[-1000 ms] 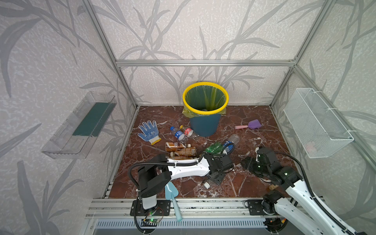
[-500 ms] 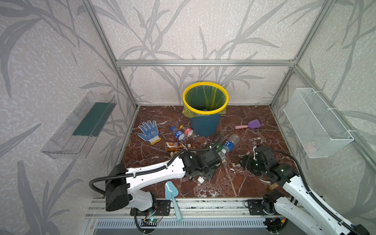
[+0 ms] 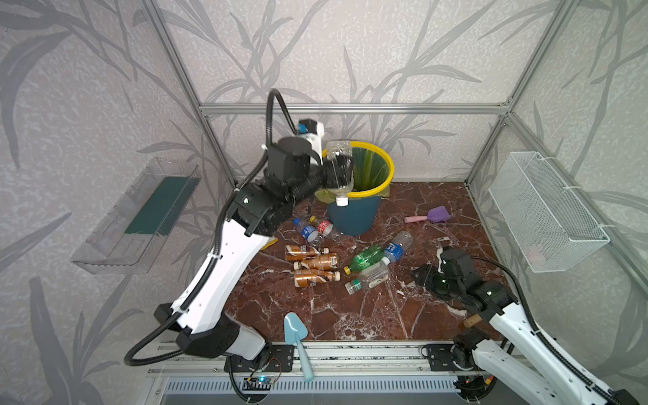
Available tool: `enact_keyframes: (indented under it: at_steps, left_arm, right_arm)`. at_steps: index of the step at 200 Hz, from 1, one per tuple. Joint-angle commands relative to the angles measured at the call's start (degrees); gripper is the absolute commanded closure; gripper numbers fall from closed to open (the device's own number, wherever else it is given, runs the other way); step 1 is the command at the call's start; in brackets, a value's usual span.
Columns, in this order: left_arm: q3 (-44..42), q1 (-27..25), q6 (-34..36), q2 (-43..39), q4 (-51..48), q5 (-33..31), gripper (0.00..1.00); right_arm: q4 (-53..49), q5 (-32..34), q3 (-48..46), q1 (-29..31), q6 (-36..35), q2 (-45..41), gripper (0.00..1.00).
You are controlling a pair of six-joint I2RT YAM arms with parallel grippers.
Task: Throw the plastic bottles in the bin
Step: 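Lift the ridged bottle over the bin and open the left gripper, then bring the left gripper back down toward the table edge nearest the robot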
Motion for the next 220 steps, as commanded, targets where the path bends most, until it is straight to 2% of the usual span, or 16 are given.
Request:
enact_keyframes:
  at_steps: [1,12,16,30,44,67,106,127,164,220]
  left_arm:
    - [14.3,2.5,-1.5,8.9,-6.7,2.8,0.09]
    - [19.8,2.4,-0.1,10.4,-8.7,6.7,0.07]
    - [20.5,2.3,-0.1,10.2,-9.1,7.1,0.02]
    - [17.6,1.9,0.1,6.8,-8.1,6.7,0.01]
    - [7.4,1.9,0.3,0.2,-3.6,5.6,0.01]
    - [-14.4,2.3,-0.7,-11.8,4.9,1.4,0.01]
    - [-31.5,3.8,-2.3,-21.3,-1.1,-5.8,0.01]
    - [-39.0,6.8,-4.5,-25.5,-2.6,-5.9,0.01]
    - [-46.6,11.2,-7.2,-30.1,-3.5,-2.7,0.02]
    - [-52.2,12.7,-10.1,-33.0,-3.9,-0.3,0.04]
  right_arm:
    - [-2.8,0.2,2.5,-0.1,-0.3,-1.8,0.39]
    - [-3.6,0.7,2.5,-0.1,-0.3,-2.7,0.39]
    - [-3.8,0.8,2.6,-0.2,-0.3,-3.0,0.38]
    - [-4.2,0.9,2.4,-0.2,-0.4,-3.4,0.38]
    - [-4.1,0.6,1.9,-0.1,-0.3,-3.4,0.38]
    - [-2.9,-0.2,0.9,-0.1,0.0,-3.0,0.38]
    - [-1.8,-1.1,0.3,-0.1,-0.8,-0.7,0.38]
    - [-1.1,-1.4,-0.1,0.0,-1.0,0.1,0.38]
    - [0.9,-2.3,-1.5,0.2,-0.8,2.5,0.38]
    - [3.6,-2.2,-2.4,1.1,0.4,5.6,0.37]
